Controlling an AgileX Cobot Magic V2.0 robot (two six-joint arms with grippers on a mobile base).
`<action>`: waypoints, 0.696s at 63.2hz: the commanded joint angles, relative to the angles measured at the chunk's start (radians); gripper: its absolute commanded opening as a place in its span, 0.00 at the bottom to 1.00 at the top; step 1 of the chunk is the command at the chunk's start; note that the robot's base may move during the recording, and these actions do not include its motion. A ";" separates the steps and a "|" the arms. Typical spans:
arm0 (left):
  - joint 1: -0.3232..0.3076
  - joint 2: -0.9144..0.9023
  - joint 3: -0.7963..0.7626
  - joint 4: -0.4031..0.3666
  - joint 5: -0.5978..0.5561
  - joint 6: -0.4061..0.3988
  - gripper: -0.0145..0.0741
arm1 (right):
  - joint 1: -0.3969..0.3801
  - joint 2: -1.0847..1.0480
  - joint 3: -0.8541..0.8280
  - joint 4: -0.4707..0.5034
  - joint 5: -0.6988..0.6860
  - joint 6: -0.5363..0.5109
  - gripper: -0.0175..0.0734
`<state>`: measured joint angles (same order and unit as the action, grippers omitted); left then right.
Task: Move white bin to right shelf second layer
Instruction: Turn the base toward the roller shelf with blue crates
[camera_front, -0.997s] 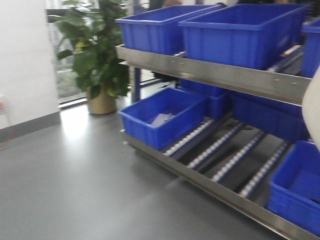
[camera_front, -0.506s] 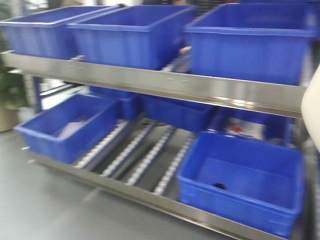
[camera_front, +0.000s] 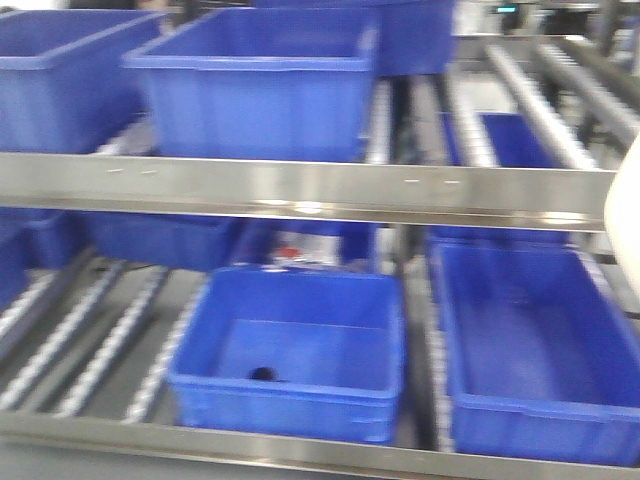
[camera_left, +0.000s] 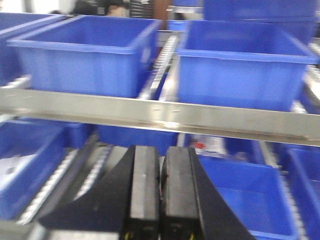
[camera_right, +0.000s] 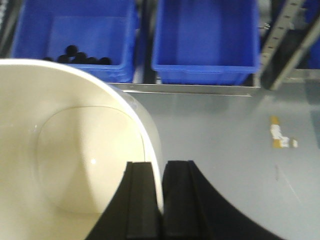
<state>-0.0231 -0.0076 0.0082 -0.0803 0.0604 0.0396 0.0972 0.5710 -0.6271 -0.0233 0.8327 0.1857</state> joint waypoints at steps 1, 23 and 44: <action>-0.006 -0.015 0.027 -0.005 -0.083 -0.005 0.26 | -0.004 -0.001 -0.029 -0.002 -0.081 0.002 0.27; -0.006 -0.015 0.027 -0.005 -0.083 -0.005 0.26 | -0.004 -0.001 -0.029 -0.002 -0.081 0.002 0.27; -0.006 -0.015 0.027 -0.005 -0.083 -0.005 0.26 | -0.004 -0.001 -0.029 -0.002 -0.080 0.002 0.27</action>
<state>-0.0231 -0.0076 0.0082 -0.0803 0.0604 0.0396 0.0972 0.5710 -0.6271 -0.0233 0.8327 0.1857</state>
